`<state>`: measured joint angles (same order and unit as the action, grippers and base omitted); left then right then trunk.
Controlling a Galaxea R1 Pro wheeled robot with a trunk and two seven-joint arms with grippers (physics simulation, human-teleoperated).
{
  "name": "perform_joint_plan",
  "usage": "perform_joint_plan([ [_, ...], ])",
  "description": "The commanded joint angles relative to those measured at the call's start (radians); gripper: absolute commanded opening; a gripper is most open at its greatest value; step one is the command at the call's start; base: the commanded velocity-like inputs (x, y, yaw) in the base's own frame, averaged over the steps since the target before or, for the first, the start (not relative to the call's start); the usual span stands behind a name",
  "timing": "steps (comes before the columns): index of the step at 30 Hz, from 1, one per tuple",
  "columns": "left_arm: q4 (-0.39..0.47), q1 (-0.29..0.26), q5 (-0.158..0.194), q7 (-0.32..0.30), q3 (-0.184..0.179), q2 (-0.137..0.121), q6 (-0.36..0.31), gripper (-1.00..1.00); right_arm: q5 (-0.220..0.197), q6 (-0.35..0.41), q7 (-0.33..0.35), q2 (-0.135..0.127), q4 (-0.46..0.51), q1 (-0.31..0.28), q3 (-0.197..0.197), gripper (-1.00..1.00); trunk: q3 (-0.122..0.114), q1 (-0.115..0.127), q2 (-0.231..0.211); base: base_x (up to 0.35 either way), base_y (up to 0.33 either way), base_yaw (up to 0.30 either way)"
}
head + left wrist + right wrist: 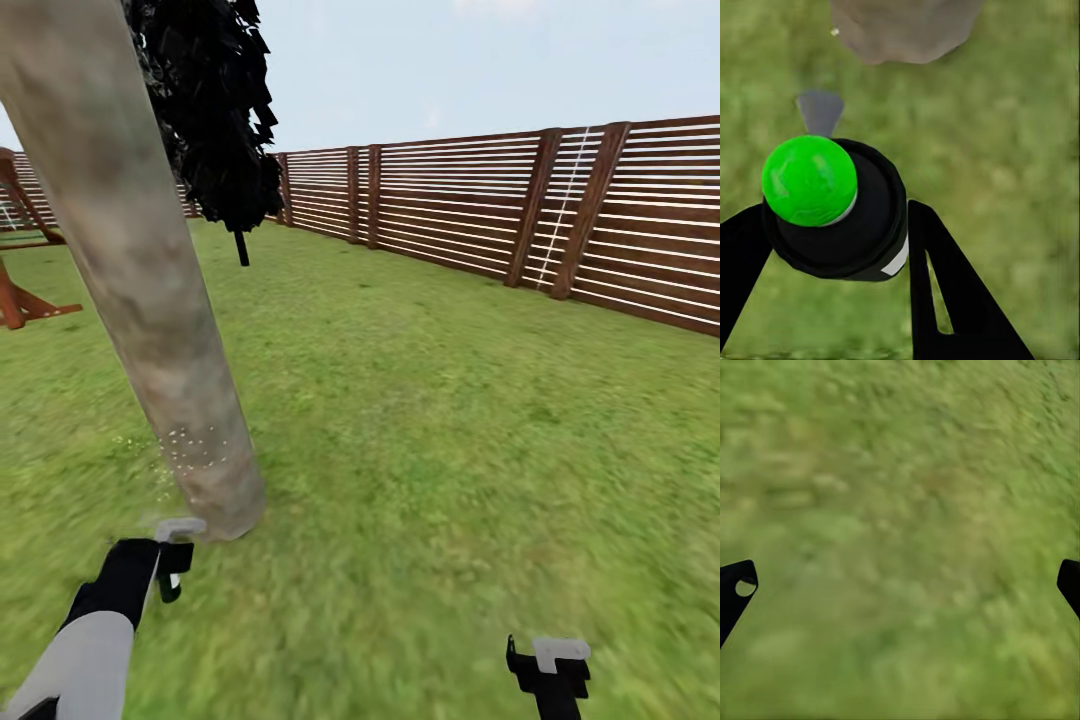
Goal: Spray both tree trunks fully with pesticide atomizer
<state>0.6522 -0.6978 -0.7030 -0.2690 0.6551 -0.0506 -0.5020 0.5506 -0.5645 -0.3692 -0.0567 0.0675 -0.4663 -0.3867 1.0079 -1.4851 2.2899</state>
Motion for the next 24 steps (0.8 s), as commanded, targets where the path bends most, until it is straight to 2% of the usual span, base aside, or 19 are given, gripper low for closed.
perform_joint_plan([
  [1, -0.034, 0.000, -0.002, 0.005, -0.001, 0.008, 0.002, -1.00, 0.001, 0.000, 0.001, 0.000, 0.000, 0.000, 0.000, 1.00, 0.000, 0.000, 0.000, 0.003, -0.002, 0.006],
  [3, -0.062, -0.009, 0.001, 0.012, -0.001, 0.017, -0.006, -1.00, 0.002, 0.000, 0.001, -0.001, 0.000, 0.000, 0.000, 1.00, 0.000, 0.000, 0.000, 0.001, 0.000, 0.001],
  [6, -0.061, -0.001, -0.002, 0.011, 0.002, 0.003, -0.008, -1.00, 0.002, 0.000, 0.001, -0.003, 0.000, 0.000, 0.000, 1.00, 0.000, 0.000, 0.000, 0.000, 0.000, 0.000],
  [8, -0.060, 0.004, -0.007, 0.010, -0.002, 0.005, -0.003, -1.00, 0.002, 0.000, 0.001, -0.003, 0.000, 0.000, 0.000, 1.00, 0.000, 0.000, 0.000, 0.073, 0.000, 0.000],
  [15, -0.086, 0.006, 0.000, 0.013, 0.007, 0.011, 0.004, -1.00, 0.002, 0.000, 0.001, -0.002, 0.000, 0.000, 0.000, 1.00, 0.000, 0.000, 0.000, 0.303, 0.000, 0.000],
  [19, -0.088, 0.007, -0.001, 0.013, 0.010, 0.003, 0.004, -1.00, 0.001, 0.001, 0.000, -0.002, 0.000, 0.000, 0.000, 1.00, 0.000, 0.000, 0.000, 0.107, 0.000, 0.037],
  [24, -0.111, 0.007, 0.003, 0.073, 0.010, 0.007, 0.004, -1.00, 0.002, 0.001, -0.001, 0.000, 0.000, 0.000, 0.000, 1.00, 0.000, 0.000, 0.000, 0.003, 0.000, 0.249],
])
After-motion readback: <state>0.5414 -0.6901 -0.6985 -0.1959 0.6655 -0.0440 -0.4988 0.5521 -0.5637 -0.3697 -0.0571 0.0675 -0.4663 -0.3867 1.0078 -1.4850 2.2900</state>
